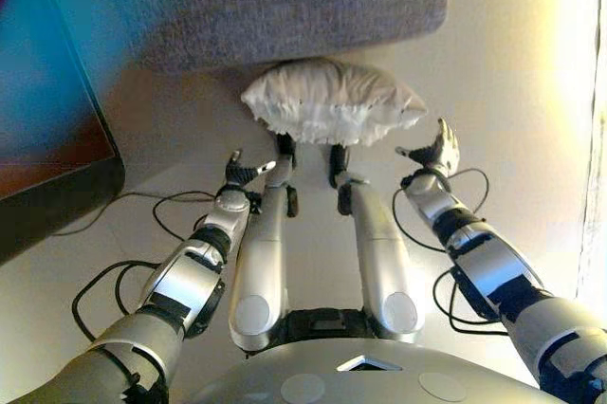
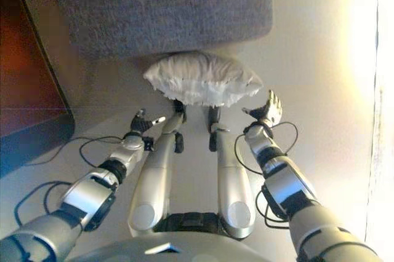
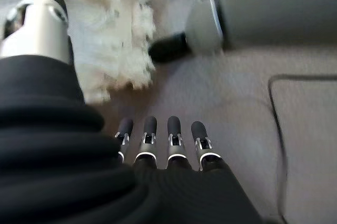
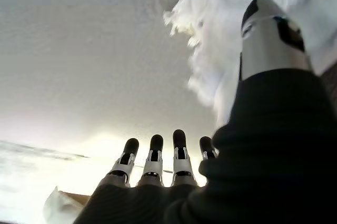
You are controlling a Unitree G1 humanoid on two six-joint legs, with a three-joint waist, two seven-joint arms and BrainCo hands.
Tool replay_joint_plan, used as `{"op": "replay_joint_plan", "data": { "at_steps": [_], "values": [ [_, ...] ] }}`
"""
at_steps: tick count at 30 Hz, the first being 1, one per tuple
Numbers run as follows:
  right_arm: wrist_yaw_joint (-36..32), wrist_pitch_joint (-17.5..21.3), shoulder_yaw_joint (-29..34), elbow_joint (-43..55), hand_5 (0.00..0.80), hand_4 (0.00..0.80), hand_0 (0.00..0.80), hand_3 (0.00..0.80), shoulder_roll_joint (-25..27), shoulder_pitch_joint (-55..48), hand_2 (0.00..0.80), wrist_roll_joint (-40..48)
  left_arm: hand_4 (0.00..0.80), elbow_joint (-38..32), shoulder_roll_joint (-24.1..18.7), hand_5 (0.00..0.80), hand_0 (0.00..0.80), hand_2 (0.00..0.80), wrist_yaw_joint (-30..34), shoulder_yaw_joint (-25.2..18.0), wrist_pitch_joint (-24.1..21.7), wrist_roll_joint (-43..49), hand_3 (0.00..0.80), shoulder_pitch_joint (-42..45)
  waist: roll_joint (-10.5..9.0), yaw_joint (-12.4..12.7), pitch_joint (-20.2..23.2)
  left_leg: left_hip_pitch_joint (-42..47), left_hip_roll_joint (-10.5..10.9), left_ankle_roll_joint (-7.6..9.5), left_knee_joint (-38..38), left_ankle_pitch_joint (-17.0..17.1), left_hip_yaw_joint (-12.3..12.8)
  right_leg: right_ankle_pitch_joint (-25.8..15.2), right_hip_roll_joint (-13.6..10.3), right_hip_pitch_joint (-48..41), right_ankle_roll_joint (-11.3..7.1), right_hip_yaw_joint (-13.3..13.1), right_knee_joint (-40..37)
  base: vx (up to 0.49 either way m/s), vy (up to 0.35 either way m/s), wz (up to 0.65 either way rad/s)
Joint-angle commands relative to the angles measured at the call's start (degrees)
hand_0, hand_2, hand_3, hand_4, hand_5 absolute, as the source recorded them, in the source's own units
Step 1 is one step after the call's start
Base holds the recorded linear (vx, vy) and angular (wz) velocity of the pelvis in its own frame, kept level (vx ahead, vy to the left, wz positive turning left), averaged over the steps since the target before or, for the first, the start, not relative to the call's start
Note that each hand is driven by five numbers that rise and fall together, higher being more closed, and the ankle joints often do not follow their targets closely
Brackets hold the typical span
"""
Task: Pick up the cushion and take it to the sofa
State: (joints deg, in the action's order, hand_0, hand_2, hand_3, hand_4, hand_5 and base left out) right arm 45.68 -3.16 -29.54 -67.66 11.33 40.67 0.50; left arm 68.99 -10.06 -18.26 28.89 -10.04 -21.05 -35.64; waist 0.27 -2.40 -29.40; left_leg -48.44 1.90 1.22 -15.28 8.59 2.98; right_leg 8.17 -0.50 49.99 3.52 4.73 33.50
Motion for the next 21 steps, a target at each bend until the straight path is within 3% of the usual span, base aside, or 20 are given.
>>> {"op": "replay_joint_plan", "data": {
  "at_steps": [1, 5, 6, 12, 17, 18, 21],
  "values": [
    [4.5, 0.4, -2.1, 1.9, 0.0, 0.0, 0.0, 0.0, 1.0, 1.1, 0.0, -2.8, 0.0, -1.2, 3.4, 0.0, 0.0, 0.0, -0.4, 0.2, -5.4, 0.5, 0.0, -3.9, 2.71, -1.1, -0.4, -5.2, 1.6, 0.43, -9.6, -6.0, -1.7, -11.1, 0.2, 3.6, -3.32, -2.5, -10.2, 0.0, 0.0, 0.0],
    [5.6, 1.7, -2.9, 1.8, 0.0, 0.0, 0.0, 0.0, 0.9, 5.5, 0.0, -2.7, 0.0, -2.7, 2.6, 0.0, 0.0, 0.0, -3.1, 1.2, -6.0, 2.9, 0.0, -7.9, 2.95, -1.3, -0.4, -10.1, 1.9, 0.49, -11.1, -6.7, -2.0, -11.0, 0.6, 8.6, -3.15, -2.7, -8.9, 0.004, 0.005, -0.01],
    [6.7, -1.4, -3.3, 2.1, 0.0, 0.0, 0.0, 0.0, 1.5, 6.1, 0.0, -1.5, 0.0, -3.3, 2.2, 0.0, 0.0, 0.0, -3.8, 1.4, -5.5, 2.9, 0.0, -8.8, 2.85, -1.4, -0.4, -11.4, 1.9, 0.47, -11.5, -6.7, -1.9, -11.3, 0.6, 10.2, -3.22, -2.8, -8.5, 0.0, 0.0, 0.0],
    [4.2, -0.4, -3.2, 4.6, 0.0, 0.0, 0.0, 0.0, 4.5, 8.7, 0.0, 2.7, 0.0, -7.0, -0.3, 0.0, 0.0, 0.0, -9.8, 1.6, -3.3, 3.7, 0.0, -11.7, 1.78, -1.4, -0.4, -16.4, 2.1, 0.39, -13.2, -7.2, -2.3, -11.6, 0.7, 15.0, -3.64, -2.8, -7.1, 0.03, -0.018, 0.03],
    [2.2, 0.6, -2.0, 2.7, 0.0, 0.0, 0.0, 0.0, 6.2, 11.0, 0.0, 4.6, 0.0, -5.1, -2.6, 0.0, 0.0, 0.0, -17.0, -0.4, -4.4, 2.7, 0.0, -13.8, 1.5, -0.9, -0.4, -19.1, 1.9, -0.34, -16.2, -9.3, -2.5, -10.3, 0.6, 17.4, -4.23, -2.5, -4.3, 0.061, -0.018, 0.05],
    [1.9, 0.7, -1.7, 1.8, 0.0, 0.0, 0.0, 0.0, 6.6, 12.3, 0.0, 5.0, 0.0, -4.3, -3.2, 0.0, 0.0, 0.0, -17.7, -1.3, -4.9, 1.6, 0.0, -14.8, 1.46, -1.0, -0.4, -21.0, 1.9, -0.23, -16.3, -7.7, -2.3, -11.7, 0.4, 19.1, -4.0, -2.4, -4.3, -0.037, -0.015, 0.01],
    [2.4, 1.7, -0.5, -0.6, 0.0, 0.0, 0.0, 0.0, 7.3, 13.5, 0.0, 7.8, 0.0, -1.0, -4.6, 0.0, 0.0, 0.0, -17.6, -3.8, -6.8, -1.9, 0.0, -15.9, 1.6, -0.8, -0.4, -22.5, 1.8, -0.44, -17.5, -8.1, -2.3, -11.3, 0.1, 20.6, -3.99, -2.2, -2.9, -0.004, -0.012, 0.02]
  ]
}}
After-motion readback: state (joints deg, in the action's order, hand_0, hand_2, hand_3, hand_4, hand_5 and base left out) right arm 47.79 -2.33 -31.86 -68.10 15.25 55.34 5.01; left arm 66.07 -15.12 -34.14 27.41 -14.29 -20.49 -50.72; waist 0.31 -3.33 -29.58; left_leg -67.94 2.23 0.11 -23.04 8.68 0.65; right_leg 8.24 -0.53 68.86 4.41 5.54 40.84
